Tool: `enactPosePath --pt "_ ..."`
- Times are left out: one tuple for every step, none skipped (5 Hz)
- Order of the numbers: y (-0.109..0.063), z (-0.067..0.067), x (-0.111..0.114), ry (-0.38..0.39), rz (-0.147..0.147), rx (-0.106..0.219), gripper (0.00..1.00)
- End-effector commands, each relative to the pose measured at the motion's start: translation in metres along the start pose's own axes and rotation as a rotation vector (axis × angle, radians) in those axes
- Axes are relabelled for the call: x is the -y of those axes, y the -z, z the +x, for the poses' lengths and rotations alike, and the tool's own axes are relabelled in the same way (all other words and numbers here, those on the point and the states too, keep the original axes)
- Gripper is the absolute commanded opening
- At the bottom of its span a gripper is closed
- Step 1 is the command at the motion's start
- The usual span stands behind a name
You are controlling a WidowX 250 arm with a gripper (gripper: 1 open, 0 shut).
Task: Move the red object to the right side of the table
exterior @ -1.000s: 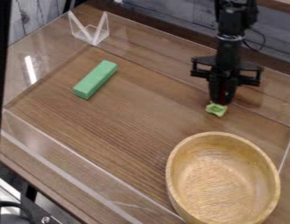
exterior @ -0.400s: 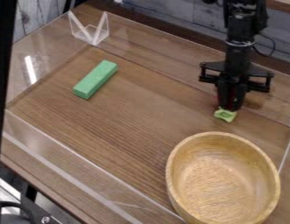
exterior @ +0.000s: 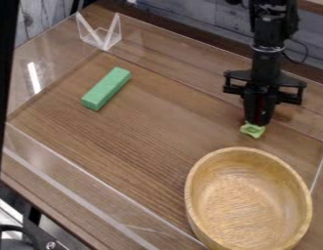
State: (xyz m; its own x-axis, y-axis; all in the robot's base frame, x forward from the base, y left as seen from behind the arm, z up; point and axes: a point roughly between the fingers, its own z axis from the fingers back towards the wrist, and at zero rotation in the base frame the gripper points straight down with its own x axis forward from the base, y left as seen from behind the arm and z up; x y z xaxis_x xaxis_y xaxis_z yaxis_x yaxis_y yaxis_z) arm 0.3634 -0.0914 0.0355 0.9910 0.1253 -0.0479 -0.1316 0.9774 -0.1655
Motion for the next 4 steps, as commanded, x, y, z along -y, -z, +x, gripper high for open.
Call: enactPosePath --pt "-0.037 0.006 0.013 0.046 -0.039 0.087 0.0" --pt "-0.043 0.006 0.013 0.053 -0.05 0.093 0.0" --pt "-0.052 0.007 0.013 0.058 -0.061 0.101 0.0" --pt "-0.06 0.01 0.013 0.059 -0.075 0.118 0.0"
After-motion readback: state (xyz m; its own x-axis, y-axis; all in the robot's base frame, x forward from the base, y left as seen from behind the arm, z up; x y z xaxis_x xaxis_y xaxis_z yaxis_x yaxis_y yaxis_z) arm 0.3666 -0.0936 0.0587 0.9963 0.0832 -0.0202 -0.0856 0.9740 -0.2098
